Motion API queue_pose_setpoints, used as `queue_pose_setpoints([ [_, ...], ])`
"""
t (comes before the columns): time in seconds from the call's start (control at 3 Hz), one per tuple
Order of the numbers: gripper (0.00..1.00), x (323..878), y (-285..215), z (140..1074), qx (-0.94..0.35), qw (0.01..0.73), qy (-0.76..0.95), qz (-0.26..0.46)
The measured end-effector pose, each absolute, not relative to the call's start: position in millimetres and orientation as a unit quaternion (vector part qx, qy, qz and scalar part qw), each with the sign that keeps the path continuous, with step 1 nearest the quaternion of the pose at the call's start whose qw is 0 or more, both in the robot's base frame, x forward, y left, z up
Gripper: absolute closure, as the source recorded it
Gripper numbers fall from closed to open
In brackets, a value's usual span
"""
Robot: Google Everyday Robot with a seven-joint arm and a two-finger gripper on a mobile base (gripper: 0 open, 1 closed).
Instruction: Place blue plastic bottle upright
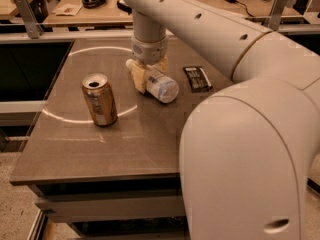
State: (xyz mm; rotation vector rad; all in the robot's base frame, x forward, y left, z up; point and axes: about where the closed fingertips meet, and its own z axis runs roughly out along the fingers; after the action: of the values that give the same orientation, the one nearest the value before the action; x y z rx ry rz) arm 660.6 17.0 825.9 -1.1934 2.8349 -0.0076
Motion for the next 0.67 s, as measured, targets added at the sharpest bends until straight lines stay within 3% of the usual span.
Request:
queue_pose_setpoints([
  [0.33,0.87,660.0,16.8,827.3,-0.39,0.034,0.92,-0.001],
  [0.67,1.0,653.4,14.6,861.0,-0.42,0.069,0.904,0.037],
])
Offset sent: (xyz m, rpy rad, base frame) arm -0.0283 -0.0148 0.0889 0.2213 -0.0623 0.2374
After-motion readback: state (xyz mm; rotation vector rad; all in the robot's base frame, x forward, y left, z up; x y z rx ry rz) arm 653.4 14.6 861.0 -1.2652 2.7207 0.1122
